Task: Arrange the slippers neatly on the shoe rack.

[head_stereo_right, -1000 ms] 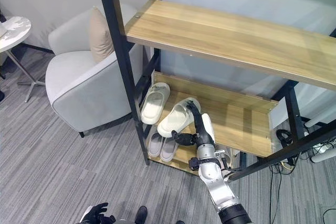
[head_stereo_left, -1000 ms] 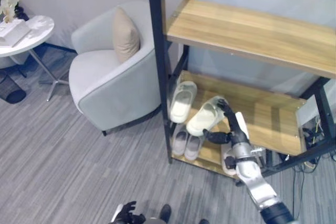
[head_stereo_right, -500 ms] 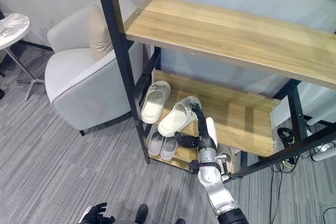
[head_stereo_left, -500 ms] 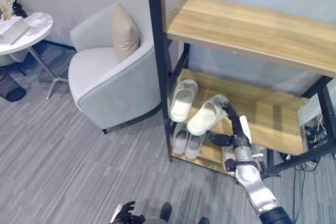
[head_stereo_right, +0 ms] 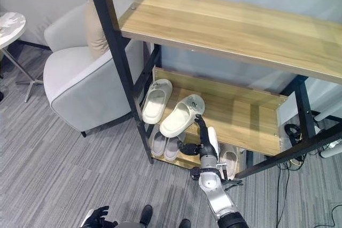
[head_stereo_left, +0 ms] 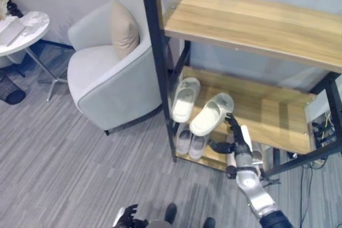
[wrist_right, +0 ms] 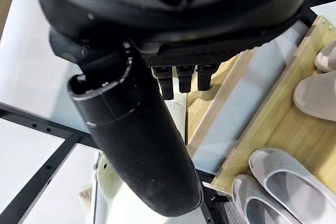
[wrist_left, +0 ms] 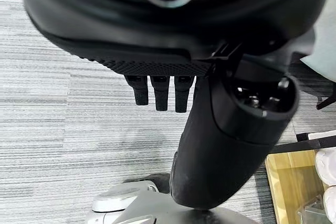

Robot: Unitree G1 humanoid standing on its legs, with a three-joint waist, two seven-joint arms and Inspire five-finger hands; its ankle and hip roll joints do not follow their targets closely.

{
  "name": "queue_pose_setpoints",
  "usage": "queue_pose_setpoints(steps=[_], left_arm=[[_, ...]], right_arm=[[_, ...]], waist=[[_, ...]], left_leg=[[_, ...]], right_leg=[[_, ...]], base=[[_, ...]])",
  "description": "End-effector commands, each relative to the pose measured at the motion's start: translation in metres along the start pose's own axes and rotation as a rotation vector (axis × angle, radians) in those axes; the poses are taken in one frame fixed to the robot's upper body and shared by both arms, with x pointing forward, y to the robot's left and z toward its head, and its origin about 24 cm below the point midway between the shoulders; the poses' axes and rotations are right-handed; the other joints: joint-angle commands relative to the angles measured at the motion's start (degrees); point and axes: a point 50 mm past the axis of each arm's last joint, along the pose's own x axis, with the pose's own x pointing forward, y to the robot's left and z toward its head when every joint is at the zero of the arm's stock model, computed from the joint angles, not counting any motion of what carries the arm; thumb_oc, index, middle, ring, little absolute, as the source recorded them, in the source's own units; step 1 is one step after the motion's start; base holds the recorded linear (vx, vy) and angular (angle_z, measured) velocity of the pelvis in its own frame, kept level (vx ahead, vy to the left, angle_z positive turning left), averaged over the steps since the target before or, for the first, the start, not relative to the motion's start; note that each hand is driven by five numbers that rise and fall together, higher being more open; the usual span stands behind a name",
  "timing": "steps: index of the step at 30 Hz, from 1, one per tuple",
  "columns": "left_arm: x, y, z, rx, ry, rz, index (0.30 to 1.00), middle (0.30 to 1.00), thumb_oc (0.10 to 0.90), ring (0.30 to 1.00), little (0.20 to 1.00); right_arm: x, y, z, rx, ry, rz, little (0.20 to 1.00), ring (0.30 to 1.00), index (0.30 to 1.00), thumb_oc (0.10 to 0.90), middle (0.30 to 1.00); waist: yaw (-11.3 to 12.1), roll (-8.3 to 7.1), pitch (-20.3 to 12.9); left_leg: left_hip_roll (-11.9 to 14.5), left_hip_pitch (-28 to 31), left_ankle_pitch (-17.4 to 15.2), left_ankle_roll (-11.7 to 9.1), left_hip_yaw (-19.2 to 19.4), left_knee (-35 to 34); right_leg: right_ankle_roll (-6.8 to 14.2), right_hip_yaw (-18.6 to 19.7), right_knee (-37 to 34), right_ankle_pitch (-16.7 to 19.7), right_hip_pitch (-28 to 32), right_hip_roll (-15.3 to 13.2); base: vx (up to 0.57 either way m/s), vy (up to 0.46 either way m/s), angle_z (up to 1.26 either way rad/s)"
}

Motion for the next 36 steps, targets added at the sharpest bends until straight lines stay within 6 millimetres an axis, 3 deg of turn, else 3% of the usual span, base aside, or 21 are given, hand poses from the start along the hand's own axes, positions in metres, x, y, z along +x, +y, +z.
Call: queue_pose_setpoints(steps=[1, 16, 27, 36], left_arm=[[-0.011, -0.057, 0.003, 0.05, -0.002, -0.138, 0.9, 0.9, 0.8, 0.9, 0.9], [-0.012, -0.056, -0.004, 0.052, 0.015, -0.138, 0.9, 0.9, 0.8, 0.9, 0.9], [-0.014, -0.055, -0.013, 0.055, 0.045, -0.136, 0.9, 0.9, 0.8, 0.9, 0.9], [-0.014, -0.048, -0.02, 0.025, 0.079, -0.109, 0.9, 0.9, 0.8, 0.9, 0.9]], right_arm=[[0.026, -0.025, 0.055, 0.042, -0.262, -0.124, 0.9, 0.9, 0.9, 0.8, 0.9], [0.045, -0.039, 0.057, 0.014, -0.246, -0.203, 0.9, 0.9, 0.9, 0.8, 0.9], [0.056, -0.042, 0.048, 0.014, -0.178, -0.205, 0.9, 0.9, 0.9, 0.8, 0.9], [0.072, -0.042, 0.059, 0.011, -0.176, -0.191, 0.9, 0.9, 0.9, 0.8, 0.9]], waist=[[0.65, 1.09, -1.26], [1.8, 1.24, -1.43], [2.74, 1.42, -1.33], [4.36, 1.29, -0.58]], left_leg=[[2.71, 1.11, -2.89, -2.25, 4.62, -0.43], [2.47, 0.81, -2.88, -2.4, 4.28, -0.43], [2.45, 0.71, -2.85, -2.42, 3.97, -0.43], [2.34, 0.05, -2.52, -2.31, 3.22, -0.43]], right_leg=[[4.51, -0.01, 0.8, -1.77, 0.4, -2.2], [4.48, -0.65, 0.67, -1.81, 0.66, -2.43], [4.46, -0.94, 0.65, -1.83, 0.69, -2.51], [4.47, -1.35, 0.85, -1.73, 0.16, -2.55]], base=[[0.0, 0.0, 0.0], [0.0, 0.0, 0.01], [0.0, 0.001, 0.01], [0.0, 0.0, 0.0]])
